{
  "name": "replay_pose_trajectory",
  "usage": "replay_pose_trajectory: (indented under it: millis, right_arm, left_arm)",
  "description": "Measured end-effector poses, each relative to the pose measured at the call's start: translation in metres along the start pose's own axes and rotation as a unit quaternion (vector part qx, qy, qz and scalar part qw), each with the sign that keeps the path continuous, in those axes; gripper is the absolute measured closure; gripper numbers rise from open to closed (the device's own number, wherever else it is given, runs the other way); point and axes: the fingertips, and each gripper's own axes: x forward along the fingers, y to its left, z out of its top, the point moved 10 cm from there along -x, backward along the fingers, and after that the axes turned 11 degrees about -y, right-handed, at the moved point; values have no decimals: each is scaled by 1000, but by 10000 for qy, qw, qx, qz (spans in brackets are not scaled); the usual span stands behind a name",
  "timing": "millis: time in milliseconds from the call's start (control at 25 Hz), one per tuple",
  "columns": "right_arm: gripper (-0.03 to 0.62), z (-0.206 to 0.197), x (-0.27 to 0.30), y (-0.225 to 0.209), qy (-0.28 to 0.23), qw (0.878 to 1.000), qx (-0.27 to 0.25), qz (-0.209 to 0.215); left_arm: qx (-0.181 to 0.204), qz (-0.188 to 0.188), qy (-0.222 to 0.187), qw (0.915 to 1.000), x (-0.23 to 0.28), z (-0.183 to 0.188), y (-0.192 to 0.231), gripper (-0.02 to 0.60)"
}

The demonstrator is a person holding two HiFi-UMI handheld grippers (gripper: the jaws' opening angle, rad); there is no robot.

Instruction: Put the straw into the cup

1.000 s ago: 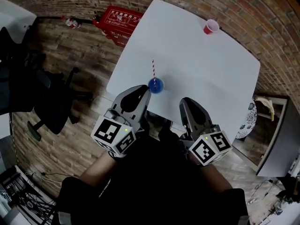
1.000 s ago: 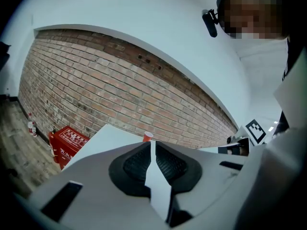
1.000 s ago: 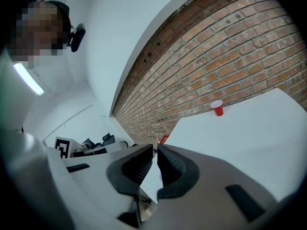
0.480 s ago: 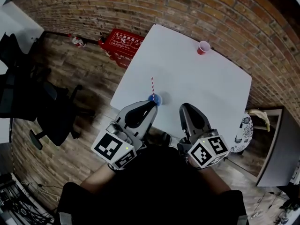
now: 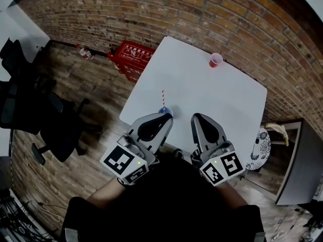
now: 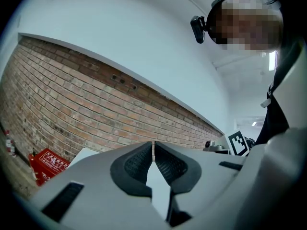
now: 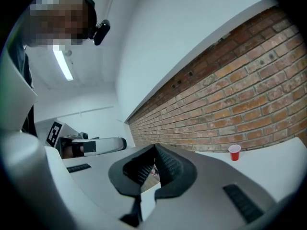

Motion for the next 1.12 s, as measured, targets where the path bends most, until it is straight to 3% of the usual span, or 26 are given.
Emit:
replay_pose_trajectory:
  millis: [280,1120]
  right_arm:
    - [563,4,1,8,-11,9990,-357,252]
    - [563,-11,4,8,221,9981,-390,423]
  left_arm:
    - [39,-47,17,10000,-1,0,-1,554]
    - [-95,337,-37,9994,-7,-5,18,555]
